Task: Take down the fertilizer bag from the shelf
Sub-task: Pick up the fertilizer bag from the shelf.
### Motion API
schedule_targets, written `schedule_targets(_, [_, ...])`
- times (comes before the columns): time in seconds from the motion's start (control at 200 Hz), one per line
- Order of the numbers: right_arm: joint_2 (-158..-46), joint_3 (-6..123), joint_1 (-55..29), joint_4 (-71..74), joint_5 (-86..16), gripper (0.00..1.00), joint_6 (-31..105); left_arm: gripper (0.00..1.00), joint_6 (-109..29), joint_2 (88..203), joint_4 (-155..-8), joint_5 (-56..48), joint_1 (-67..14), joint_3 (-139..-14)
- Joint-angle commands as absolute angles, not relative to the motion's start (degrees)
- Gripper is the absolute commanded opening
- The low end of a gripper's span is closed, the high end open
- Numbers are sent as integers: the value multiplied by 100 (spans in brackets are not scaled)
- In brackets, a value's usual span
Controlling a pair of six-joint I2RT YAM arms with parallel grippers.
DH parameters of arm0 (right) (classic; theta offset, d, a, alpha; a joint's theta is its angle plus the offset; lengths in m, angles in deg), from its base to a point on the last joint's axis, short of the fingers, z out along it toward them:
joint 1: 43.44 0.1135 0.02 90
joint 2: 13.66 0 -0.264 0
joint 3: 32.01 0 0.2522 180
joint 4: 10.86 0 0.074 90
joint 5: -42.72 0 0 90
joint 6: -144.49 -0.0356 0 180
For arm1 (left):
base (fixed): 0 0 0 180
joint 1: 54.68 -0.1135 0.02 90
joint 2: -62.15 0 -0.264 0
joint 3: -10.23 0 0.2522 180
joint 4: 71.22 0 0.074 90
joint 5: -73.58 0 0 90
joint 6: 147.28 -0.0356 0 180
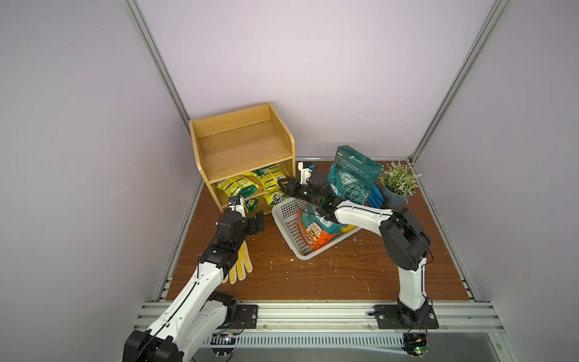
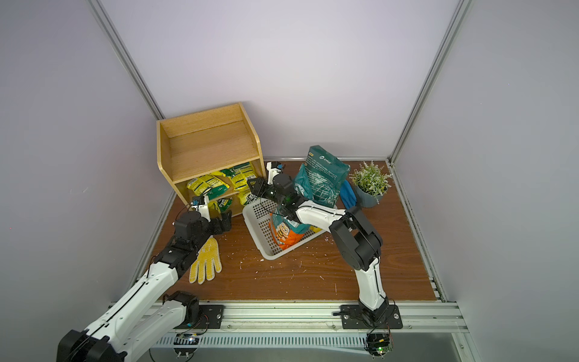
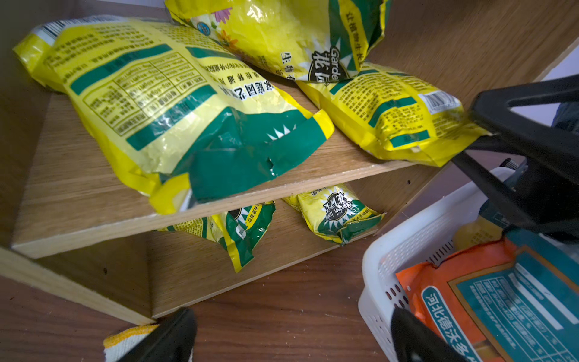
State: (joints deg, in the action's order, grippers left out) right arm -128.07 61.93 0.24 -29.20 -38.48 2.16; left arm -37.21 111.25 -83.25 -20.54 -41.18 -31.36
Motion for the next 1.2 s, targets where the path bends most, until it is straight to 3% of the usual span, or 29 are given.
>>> schedule_targets(0.0, [-12878,6436,10,-3336,-4013,39,92,100,-3768,11062,-8204,-2028,-4187,-3086])
schedule_targets(0.115, [-12879,6386,-3,-3442,-4017,12,61,100,-3772,11072,-8209,-2052,-4189,-3088])
schedule_targets(0.19, [-12765,6297,-17,-3480,-4013,0,116,100,-3768,11076,-8209,-2062,-4187,-3078])
schedule_targets(0.51, [-11305,5659,-20,-2680,-3981,0,1414,100,-3759,11110,-8202,-2072,-4185,-3079])
schedule_targets(0.786, [-10442,5947,-20,-1273,-3822,0,2610,100,-3768,11119,-8205,-2107,-4194,-3060])
schedule_targets(1.196, [-9301,5206,219,-677,-4080,0,1940,100,-3792,11102,-8230,-2215,-4192,-3051])
